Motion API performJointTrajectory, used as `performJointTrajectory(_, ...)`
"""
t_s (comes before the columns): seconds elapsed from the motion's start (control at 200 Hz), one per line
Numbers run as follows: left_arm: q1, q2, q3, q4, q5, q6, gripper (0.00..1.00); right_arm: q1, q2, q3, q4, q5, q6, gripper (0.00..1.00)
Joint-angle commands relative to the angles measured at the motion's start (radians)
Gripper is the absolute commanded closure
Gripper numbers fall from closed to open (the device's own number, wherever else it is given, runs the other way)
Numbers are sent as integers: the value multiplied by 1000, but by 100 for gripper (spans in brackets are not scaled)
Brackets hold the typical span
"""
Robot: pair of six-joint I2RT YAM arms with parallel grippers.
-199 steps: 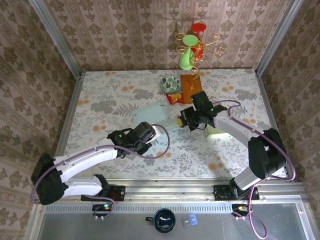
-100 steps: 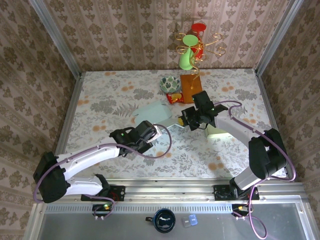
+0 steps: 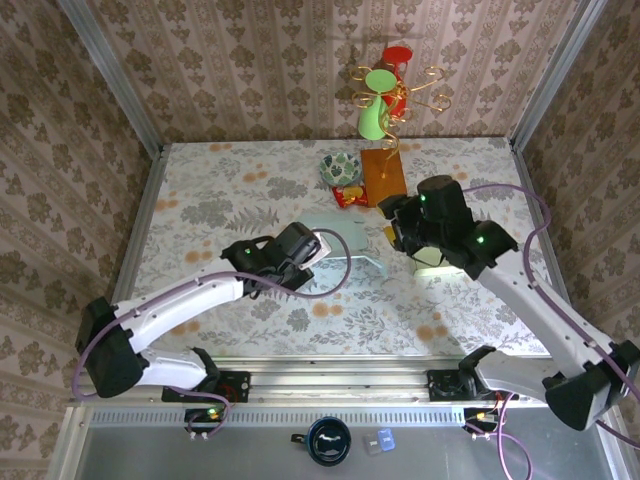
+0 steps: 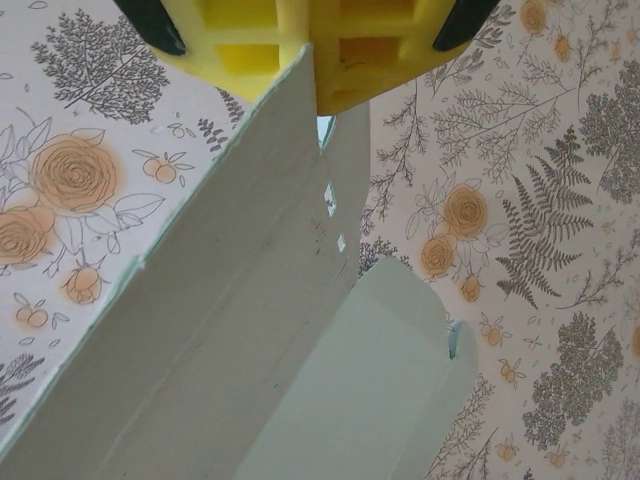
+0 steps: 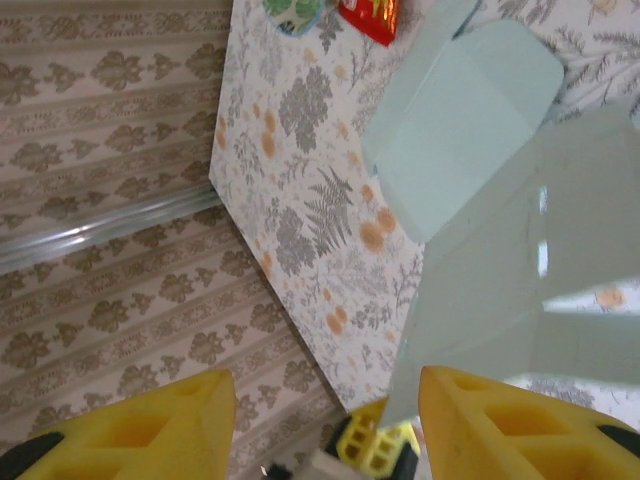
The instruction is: Fold the paper box
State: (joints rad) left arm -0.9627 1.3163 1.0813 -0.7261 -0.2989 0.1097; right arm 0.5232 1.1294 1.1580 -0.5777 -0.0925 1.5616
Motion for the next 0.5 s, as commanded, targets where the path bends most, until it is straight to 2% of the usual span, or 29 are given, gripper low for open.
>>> performJointTrajectory(0.0, 11, 33, 74, -66, 22, -57, 100, 60, 1, -6, -104, 78, 90, 47)
performJointTrajectory(0.115, 14, 67, 134, -96, 44, -94, 100, 140, 34, -19, -69, 54, 226, 45)
performJointTrajectory(0.195, 14, 88, 171, -116, 59, -116, 100, 182, 78, 9, -58, 60, 249, 43)
performJointTrajectory(0.39, 15, 116, 232, -139, 95, -150, 100, 190, 186, 58, -4, 56, 250, 43)
performJointTrajectory(0.495, 15, 124, 263, -152, 107, -173, 100, 189, 233, 94, -17, 63, 234, 49)
